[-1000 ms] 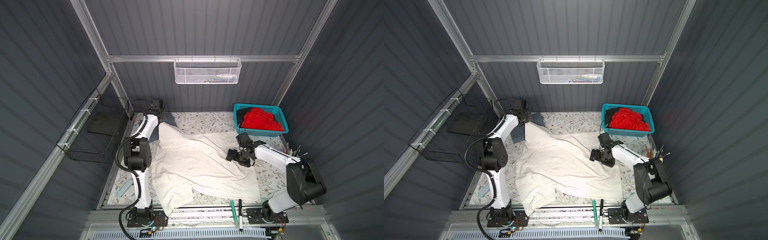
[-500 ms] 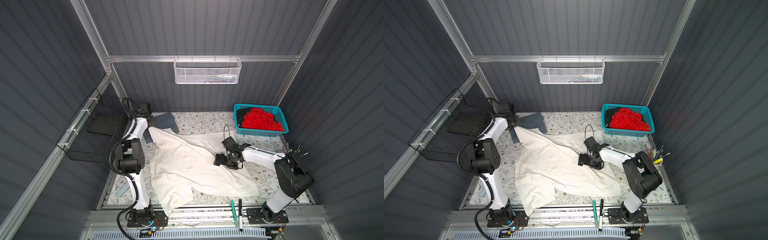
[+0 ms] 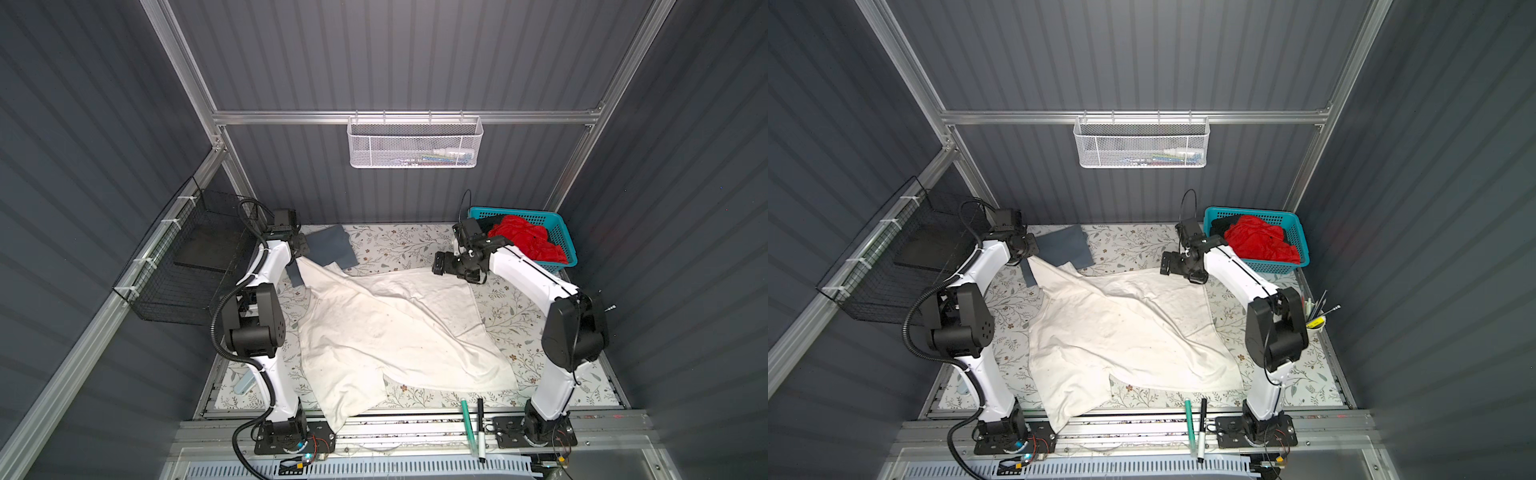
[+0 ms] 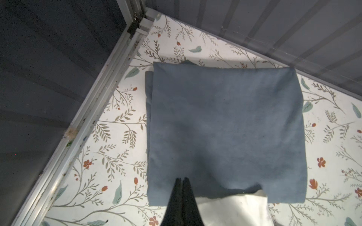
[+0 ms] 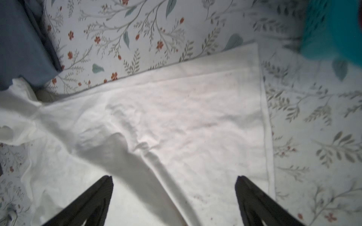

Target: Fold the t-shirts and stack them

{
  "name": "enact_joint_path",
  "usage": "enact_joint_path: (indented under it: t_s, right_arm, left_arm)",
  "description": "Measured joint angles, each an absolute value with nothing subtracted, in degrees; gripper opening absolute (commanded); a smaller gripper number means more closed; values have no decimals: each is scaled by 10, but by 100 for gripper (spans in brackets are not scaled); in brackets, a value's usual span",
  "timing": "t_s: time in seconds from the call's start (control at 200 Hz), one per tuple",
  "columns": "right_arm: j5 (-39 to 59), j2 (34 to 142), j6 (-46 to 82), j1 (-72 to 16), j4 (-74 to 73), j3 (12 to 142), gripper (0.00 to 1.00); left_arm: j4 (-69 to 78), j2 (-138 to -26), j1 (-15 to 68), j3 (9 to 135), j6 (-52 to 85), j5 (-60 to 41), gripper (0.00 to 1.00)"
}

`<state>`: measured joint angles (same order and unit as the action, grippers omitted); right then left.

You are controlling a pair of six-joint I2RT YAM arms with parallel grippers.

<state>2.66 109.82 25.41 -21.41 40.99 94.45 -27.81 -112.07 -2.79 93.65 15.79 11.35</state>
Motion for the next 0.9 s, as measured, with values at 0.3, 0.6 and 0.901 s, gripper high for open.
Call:
enact_joint_path:
  t_s: [0.3,0.6,0.901]
  right_arm:
    - [-57,1311,210,-193,441,1107,99]
    - [-60,1339,212,-195,428,1115,99]
    - [-43,1365,226,-191,416,1174,62]
  left_arm:
    - [-287,-1076,-28,902,164,150,0]
    - [-291,-1033,-37,852,171,194,0]
    - [-293,-1009,-42,821,171,211,0]
